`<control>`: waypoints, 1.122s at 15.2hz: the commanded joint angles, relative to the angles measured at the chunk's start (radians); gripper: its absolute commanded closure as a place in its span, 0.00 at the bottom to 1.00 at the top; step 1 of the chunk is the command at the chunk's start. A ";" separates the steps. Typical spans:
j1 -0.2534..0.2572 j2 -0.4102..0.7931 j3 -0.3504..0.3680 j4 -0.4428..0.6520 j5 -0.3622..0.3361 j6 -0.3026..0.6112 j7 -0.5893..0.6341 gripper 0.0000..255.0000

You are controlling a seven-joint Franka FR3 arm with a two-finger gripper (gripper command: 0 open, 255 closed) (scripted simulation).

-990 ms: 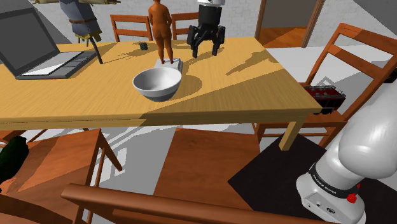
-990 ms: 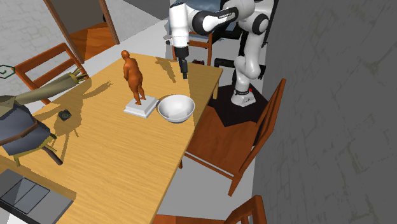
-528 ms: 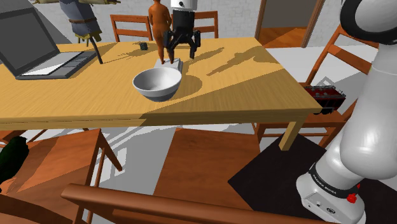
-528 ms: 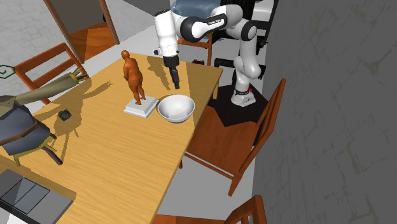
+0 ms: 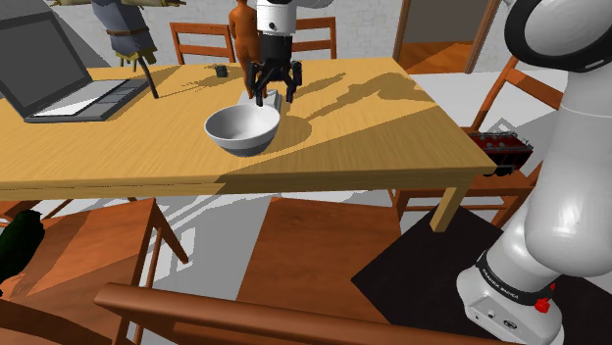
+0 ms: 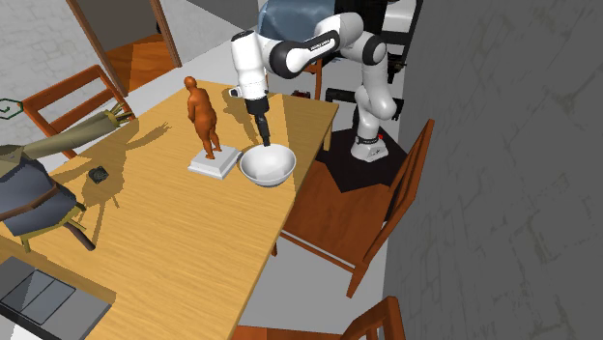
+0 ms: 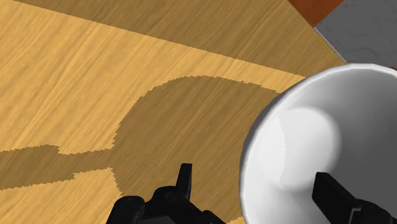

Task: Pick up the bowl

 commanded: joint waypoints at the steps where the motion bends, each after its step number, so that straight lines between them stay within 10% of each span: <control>1: 0.001 0.000 0.000 -0.021 0.000 0.021 -0.003 0.00; 2: 0.001 0.000 0.000 -0.021 0.000 0.021 -0.003 0.00; 3: 0.001 -0.002 0.000 -0.024 0.001 0.022 -0.003 1.00; 17: 0.002 0.011 0.001 0.063 -0.003 -0.050 0.010 1.00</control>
